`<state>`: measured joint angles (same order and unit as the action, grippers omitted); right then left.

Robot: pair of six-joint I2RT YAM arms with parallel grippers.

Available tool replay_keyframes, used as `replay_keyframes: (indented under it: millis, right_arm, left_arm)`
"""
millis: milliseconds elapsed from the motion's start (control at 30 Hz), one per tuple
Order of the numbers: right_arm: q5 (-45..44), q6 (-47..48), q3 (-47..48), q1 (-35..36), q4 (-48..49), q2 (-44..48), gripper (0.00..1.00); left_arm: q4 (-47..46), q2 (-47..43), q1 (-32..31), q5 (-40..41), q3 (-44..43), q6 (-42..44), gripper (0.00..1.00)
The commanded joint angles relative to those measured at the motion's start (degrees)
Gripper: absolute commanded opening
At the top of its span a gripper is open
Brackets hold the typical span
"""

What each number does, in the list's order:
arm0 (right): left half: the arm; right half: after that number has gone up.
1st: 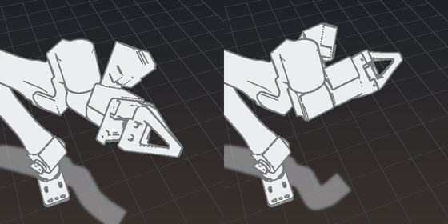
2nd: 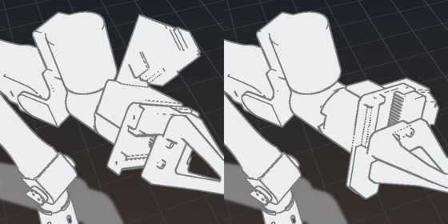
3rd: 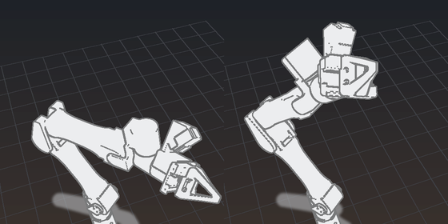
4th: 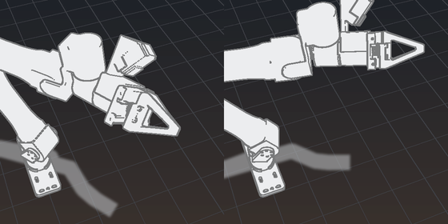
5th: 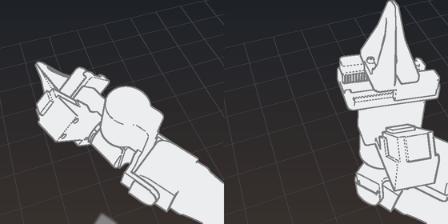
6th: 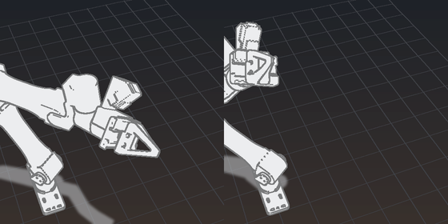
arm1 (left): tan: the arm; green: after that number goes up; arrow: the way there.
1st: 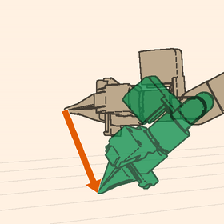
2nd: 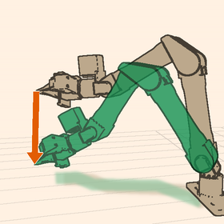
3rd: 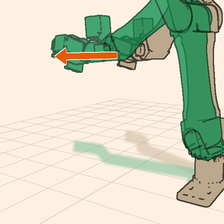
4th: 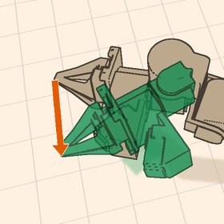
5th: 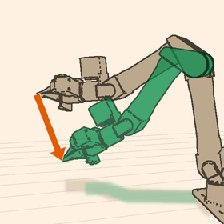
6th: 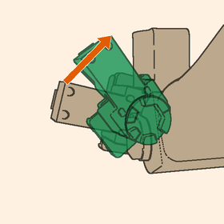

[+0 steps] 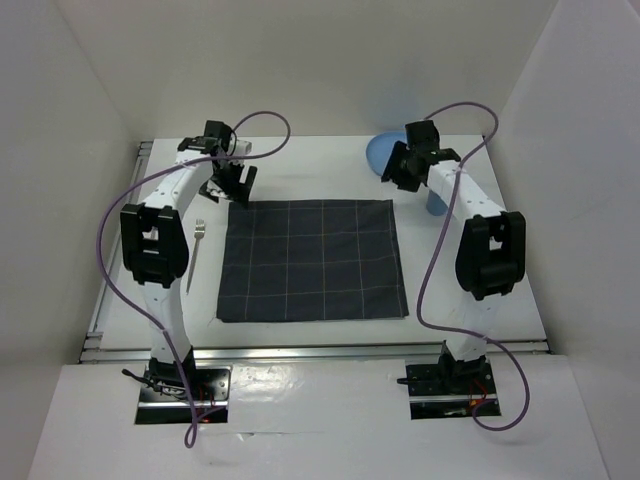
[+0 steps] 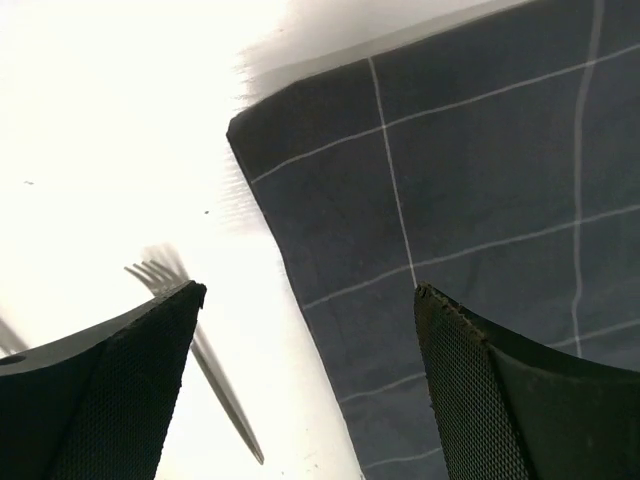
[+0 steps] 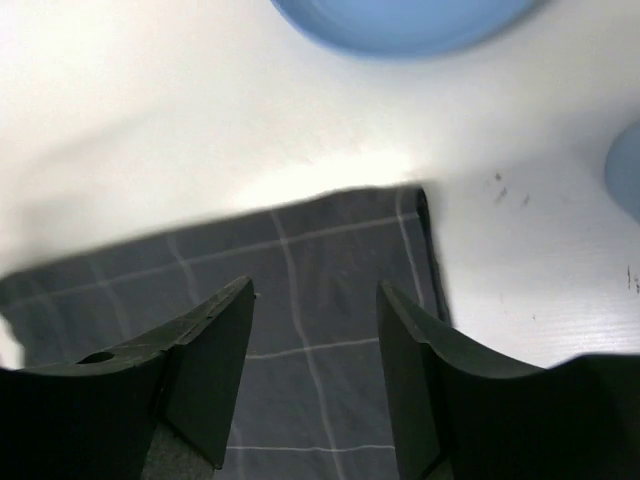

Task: Set the dinner table for one person

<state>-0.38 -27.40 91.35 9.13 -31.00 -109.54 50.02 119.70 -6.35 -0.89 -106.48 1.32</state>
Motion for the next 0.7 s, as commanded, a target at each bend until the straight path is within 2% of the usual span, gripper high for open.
replay_keyframes:
  millis: [0,100,200,233,300,333,433,667]
  right_arm:
    - [-1.90,-6.57,3.48,0.10,1.10,2.68,0.60]
    - [-3.48,-14.67,6.29,0.10,5.15,-2.15,0.63]
    - [-6.03,-28.20,8.84,0.10,5.16,-6.64,0.64]
    - [-6.64,-35.72,9.37,0.10,5.95,-7.44,0.64]
    - [-7.34,-42.97,9.37,0.10,5.96,-9.80,0.64]
    - [-8.31,-50.14,10.15,0.71,4.91,-10.69,0.64]
    - [-11.12,-59.40,12.70,1.42,3.68,-14.02,0.64]
    - [-16.75,-67.15,19.03,2.48,2.45,-20.79,0.64]
  left_arm:
    - [0.78,-5.43,0.20,-1.75,0.12,0.44,0.93]
    - [0.08,-6.84,0.20,-2.28,1.62,0.44,0.93]
    - [0.08,-8.25,0.20,-3.67,4.87,-0.09,0.93]
    - [0.08,-8.25,0.20,-3.68,5.74,-0.09,0.93]
    - [-0.54,-10.36,0.20,-4.30,8.37,-0.09,0.93]
    - [-1.32,-10.89,0.72,-4.30,9.09,-0.09,0.93]
    - [-1.33,-11.59,1.33,-5.08,9.80,-0.09,0.93]
    - [-1.33,-12.65,1.86,-5.09,9.80,0.52,0.93]
